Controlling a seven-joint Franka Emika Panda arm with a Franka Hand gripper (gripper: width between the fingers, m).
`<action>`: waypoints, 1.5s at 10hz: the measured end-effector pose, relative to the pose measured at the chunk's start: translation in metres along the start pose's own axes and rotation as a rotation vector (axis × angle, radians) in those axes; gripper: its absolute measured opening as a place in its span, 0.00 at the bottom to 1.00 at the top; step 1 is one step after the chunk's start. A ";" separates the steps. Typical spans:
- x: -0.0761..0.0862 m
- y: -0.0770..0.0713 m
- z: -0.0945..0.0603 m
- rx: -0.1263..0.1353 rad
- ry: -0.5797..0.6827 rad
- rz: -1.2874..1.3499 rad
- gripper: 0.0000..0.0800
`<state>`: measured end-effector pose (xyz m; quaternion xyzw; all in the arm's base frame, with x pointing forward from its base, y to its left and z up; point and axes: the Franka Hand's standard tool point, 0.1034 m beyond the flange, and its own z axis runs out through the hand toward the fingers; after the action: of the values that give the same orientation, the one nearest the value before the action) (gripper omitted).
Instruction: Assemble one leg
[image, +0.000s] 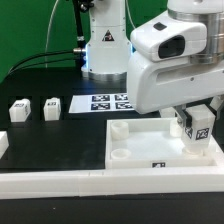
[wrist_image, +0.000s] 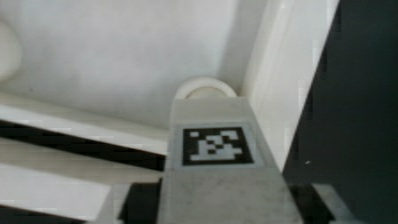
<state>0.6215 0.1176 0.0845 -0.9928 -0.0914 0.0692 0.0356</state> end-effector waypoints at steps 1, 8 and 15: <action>0.001 0.002 0.000 0.007 0.005 0.141 0.37; 0.000 0.009 0.000 0.054 0.051 0.950 0.37; 0.000 -0.001 0.002 0.104 0.009 1.462 0.47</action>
Offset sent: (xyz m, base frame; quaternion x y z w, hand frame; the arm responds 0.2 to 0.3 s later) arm -0.0113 -0.0043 0.0002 0.0122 0.0382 0.3242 0.9452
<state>0.6208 0.1191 0.0827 -0.7975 0.5979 0.0755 0.0280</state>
